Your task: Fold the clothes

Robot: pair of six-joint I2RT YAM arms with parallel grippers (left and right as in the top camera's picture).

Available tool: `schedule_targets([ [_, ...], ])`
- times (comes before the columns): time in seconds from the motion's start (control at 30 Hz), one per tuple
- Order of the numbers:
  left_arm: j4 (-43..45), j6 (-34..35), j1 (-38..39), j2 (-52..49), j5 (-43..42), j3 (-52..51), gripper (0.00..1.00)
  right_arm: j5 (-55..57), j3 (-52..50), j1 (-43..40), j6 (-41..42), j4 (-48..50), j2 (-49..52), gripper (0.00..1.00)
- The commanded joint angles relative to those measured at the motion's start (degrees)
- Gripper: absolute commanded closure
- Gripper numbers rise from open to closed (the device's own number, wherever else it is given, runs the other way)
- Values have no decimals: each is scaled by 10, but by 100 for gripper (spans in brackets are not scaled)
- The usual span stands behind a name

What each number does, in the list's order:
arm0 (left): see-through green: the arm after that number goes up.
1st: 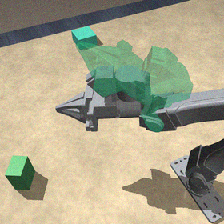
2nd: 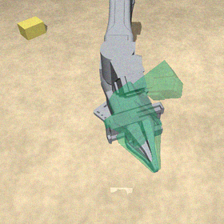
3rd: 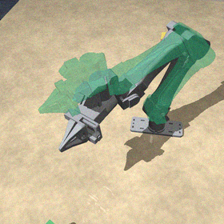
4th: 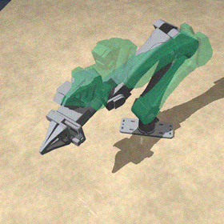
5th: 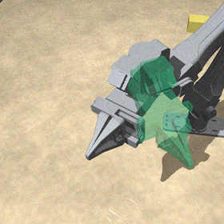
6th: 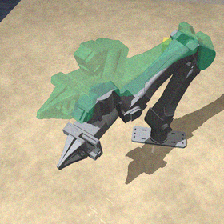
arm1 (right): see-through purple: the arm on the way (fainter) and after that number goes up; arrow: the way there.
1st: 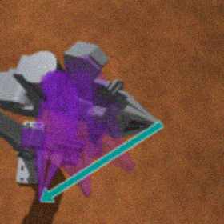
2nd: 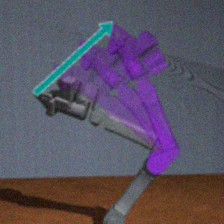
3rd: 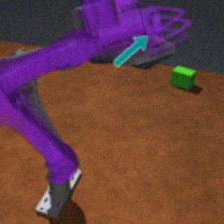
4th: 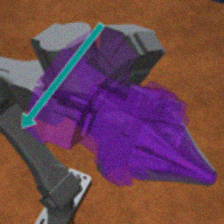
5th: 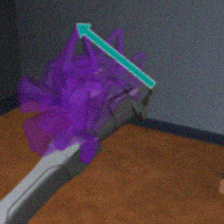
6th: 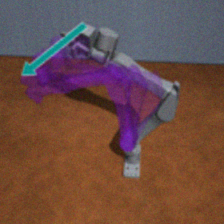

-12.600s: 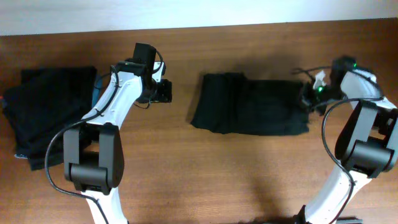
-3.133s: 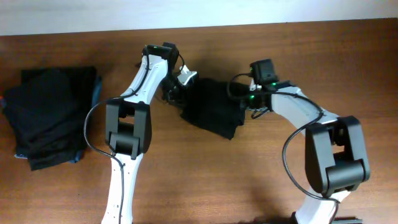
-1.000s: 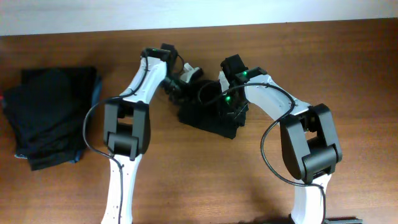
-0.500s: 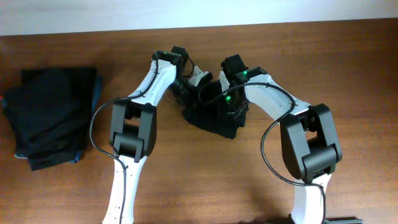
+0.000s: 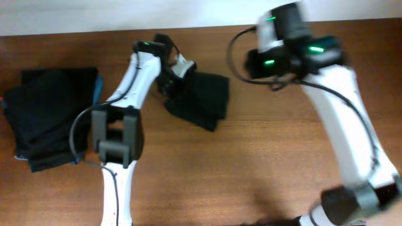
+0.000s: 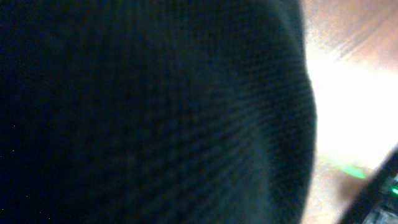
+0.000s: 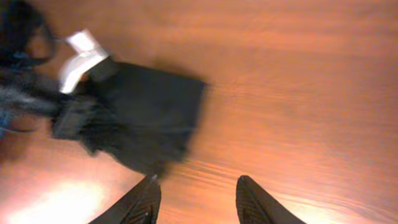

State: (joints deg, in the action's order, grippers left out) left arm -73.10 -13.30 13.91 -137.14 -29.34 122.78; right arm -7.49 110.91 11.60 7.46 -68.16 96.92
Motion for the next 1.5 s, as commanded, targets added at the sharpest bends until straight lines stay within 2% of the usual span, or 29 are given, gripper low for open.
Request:
schedule_targets([
  [0.0,-15,-5,-27,123,113,4,99,24,0,-38,-17,-27,-30,56],
  [0.07,-20,-5,-37,154,171,4,100,24,0,-54,-18,-40,-37,56],
  [0.2,-31,-5,-58,229,341,4,100,24,-1,-82,-42,-74,-38,55],
  [0.4,-30,-6,-119,329,393,4,100,53,-1,-103,-43,-94,-38,55],
  [0.57,-26,-5,-207,376,384,4,100,58,-1,-117,-54,-110,-38,55],
  [0.73,-23,-18,-295,373,261,-2,100,58,-1,-117,-54,-112,-38,55],
  [0.9,1,-15,-360,356,239,-17,100,58,-1,-117,-54,-123,-38,55],
  [1.07,20,-13,-419,316,154,-46,100,58,-1,-117,-54,-126,-38,55],
  [1.47,21,-13,-477,240,187,-47,100,58,-1,-117,-54,-129,-38,55],
])
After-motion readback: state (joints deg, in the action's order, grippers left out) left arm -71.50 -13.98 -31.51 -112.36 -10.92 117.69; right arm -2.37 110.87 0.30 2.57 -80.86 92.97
